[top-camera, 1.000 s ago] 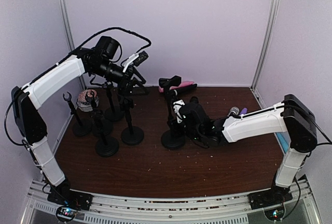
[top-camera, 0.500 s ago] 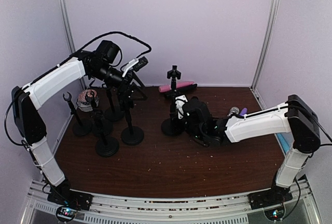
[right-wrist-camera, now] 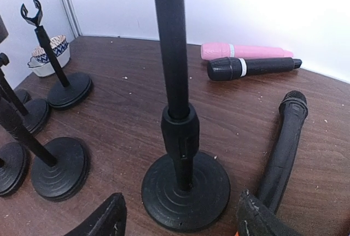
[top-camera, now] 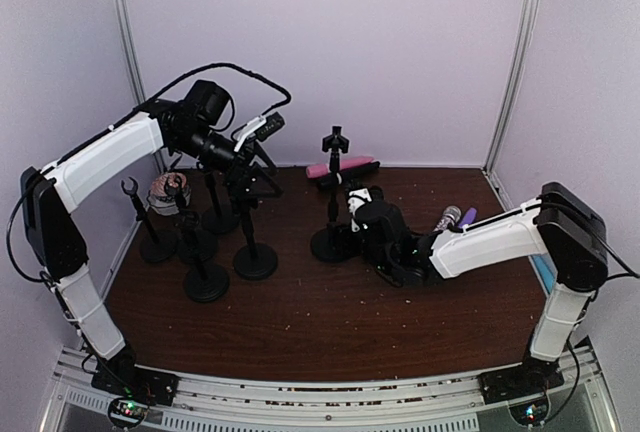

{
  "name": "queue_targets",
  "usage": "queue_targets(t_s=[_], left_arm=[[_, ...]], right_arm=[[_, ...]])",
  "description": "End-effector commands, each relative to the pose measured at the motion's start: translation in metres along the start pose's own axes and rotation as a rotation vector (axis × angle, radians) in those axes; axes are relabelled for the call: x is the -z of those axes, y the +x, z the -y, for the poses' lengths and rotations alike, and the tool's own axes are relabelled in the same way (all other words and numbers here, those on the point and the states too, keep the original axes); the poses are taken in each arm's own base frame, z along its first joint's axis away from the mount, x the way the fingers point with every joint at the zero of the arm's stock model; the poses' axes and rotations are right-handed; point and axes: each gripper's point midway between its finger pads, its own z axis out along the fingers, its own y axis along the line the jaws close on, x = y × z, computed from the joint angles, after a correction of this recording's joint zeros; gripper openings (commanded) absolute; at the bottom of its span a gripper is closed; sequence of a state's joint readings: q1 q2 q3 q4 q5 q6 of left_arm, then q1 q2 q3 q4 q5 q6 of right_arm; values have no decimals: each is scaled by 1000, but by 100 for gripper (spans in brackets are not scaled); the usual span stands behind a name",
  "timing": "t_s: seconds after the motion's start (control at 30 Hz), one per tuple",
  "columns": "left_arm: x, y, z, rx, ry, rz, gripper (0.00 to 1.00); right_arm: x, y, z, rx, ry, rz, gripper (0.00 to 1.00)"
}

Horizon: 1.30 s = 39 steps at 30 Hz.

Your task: Remove the microphone from the stand

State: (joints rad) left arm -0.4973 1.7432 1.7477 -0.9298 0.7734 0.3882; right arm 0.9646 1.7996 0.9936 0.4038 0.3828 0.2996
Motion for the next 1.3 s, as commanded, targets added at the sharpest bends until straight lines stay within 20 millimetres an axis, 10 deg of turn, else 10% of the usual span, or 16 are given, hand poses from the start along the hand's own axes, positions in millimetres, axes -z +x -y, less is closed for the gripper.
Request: queue_targets(t_s=[0.0,0.33,0.8,0.9,1.27], left_arm=[[13,-10,8,-42,-4,38,95],[18,-7,9,-49,-8,37,95],[19,-2,9,-48,-1,27,95],[19,0,9,-46,1,26,94],[10,3,14,-16,47,35,86]], right_arm=[[-18,-24,-3,66,66,94,69],[-48,-28,-10,71,126,110,65],[-48,-34,-7,81,96,112,14],[-39,-48,-9,74,74,123,0],[44,-130,-44,-82,-256,187,0]])
